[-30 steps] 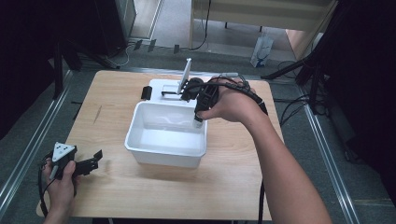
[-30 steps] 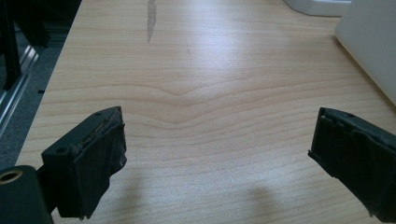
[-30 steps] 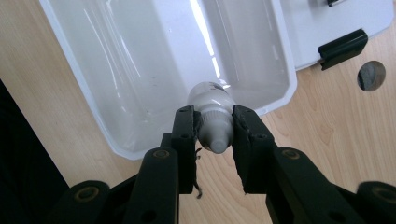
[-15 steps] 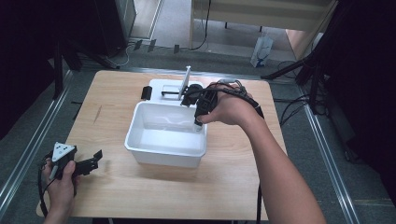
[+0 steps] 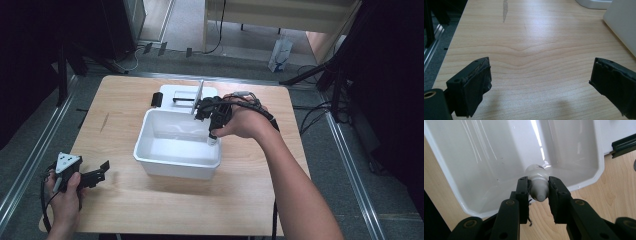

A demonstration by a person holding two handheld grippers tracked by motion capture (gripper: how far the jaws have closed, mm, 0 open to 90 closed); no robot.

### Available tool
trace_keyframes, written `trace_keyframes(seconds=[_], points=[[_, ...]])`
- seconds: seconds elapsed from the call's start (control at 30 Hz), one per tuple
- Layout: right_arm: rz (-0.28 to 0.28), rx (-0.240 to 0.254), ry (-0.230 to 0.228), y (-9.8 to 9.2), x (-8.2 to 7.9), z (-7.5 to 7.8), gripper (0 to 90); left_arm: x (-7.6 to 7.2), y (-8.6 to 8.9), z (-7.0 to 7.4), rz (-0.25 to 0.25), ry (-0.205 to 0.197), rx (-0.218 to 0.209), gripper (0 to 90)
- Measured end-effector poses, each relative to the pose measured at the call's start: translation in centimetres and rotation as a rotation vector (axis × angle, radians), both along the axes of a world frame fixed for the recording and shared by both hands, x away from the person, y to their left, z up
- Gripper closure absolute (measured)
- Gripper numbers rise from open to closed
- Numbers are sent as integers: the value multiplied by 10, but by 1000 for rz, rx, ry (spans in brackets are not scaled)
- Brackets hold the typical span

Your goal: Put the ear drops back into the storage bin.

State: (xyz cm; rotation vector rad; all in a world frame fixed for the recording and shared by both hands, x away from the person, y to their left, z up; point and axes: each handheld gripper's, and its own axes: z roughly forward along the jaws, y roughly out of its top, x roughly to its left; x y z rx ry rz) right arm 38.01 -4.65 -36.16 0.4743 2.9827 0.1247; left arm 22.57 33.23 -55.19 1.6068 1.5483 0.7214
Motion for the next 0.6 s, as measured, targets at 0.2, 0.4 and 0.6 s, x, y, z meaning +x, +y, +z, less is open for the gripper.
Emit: trace_keyframes(seconds=[0.2, 0.4, 0.6], points=[[4, -4, 14, -3, 2, -13, 716, 0, 0, 0, 0, -1, -1, 41], [16, 9, 20, -4, 3, -21, 716, 0, 0, 0, 2, -4, 0, 41], [41, -8, 11, 0, 2, -32, 716, 0, 0, 0, 2, -5, -1, 41]])
